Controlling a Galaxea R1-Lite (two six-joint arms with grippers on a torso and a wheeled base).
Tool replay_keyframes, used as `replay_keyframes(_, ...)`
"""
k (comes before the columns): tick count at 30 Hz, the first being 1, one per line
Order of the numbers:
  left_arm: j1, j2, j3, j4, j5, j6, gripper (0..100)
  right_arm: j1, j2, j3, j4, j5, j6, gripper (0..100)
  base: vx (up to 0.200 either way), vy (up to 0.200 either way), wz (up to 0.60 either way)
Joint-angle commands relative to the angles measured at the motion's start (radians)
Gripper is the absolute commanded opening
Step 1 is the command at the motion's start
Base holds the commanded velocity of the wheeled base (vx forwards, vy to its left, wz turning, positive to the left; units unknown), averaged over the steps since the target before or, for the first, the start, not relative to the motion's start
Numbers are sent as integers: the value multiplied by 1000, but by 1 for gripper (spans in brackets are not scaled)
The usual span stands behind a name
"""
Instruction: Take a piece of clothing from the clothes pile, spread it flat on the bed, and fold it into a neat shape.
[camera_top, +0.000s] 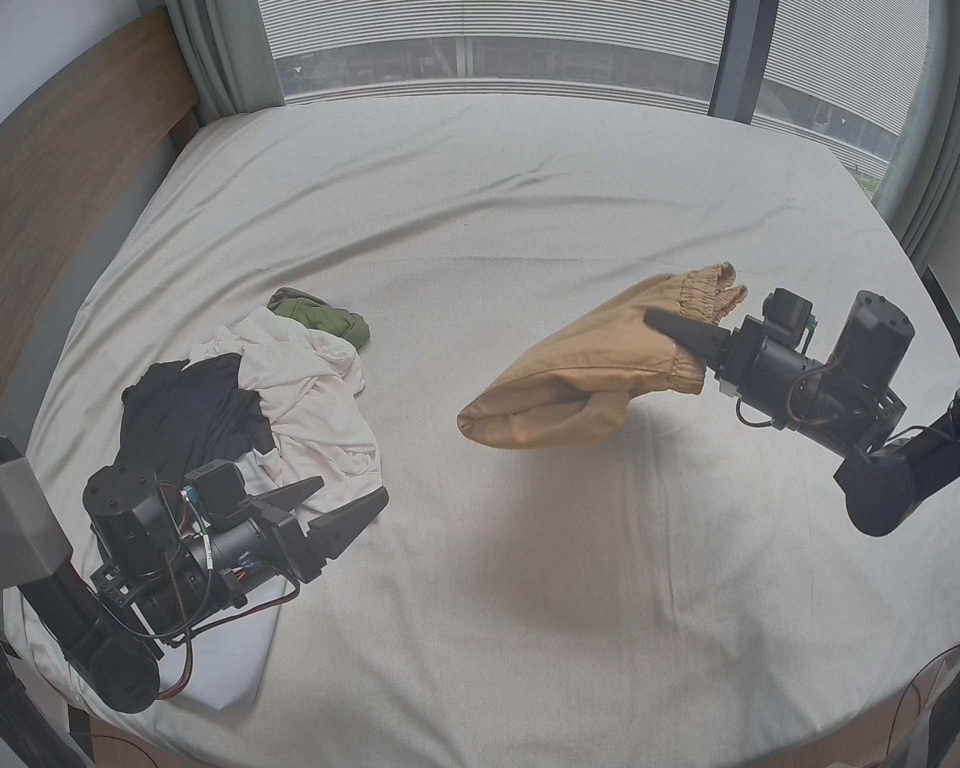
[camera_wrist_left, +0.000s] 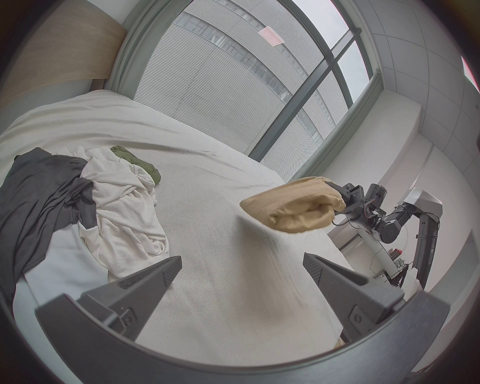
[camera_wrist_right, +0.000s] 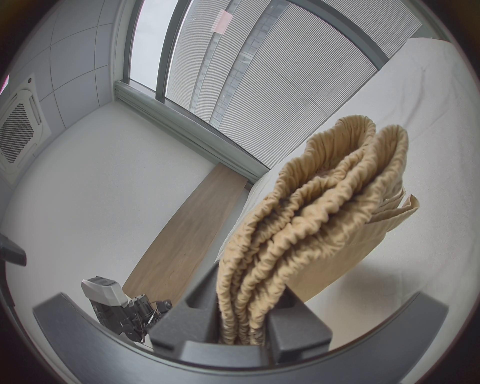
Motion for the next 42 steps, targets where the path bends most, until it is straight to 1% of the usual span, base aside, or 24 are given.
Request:
replay_keyframes(1,0,2,-1,-1,0,-3,100,-10,36,-87,32,-1,14,0,0,0,0)
replay_keyframes(8,7,1,-1,-1,0,-7,100,-10,92,-220,104,1,18,0,0,0,0)
replay_keyframes(10,7,1,-1,-1,0,-7,100,-10,92,-220,104,1,18,0,0,0,0)
replay_keyframes(11,7,2,-1,-1,0,-9,100,-11,119,-275,135,-1,18,0,0,0,0)
replay_keyframes(13,7,1,-1,-1,0,-7,100,-11,150,-329,152,1,18,0,0,0,0)
replay_keyframes(21,6,1,2,-1,-2,-9,100,-11,253,-484,184,-1,18,0,0,0,0)
replay_keyframes(22,6,1,2,-1,-2,-9,100,-11,253,-484,184,-1,18,0,0,0,0)
replay_keyframes(27,4,2,5,1,0,-17,100,-16,331,-623,230,1,18,0,0,0,0)
replay_keyframes(42,4,1,11,-1,-2,-23,100,-23,401,-798,287,-1,20,0,0,0,0)
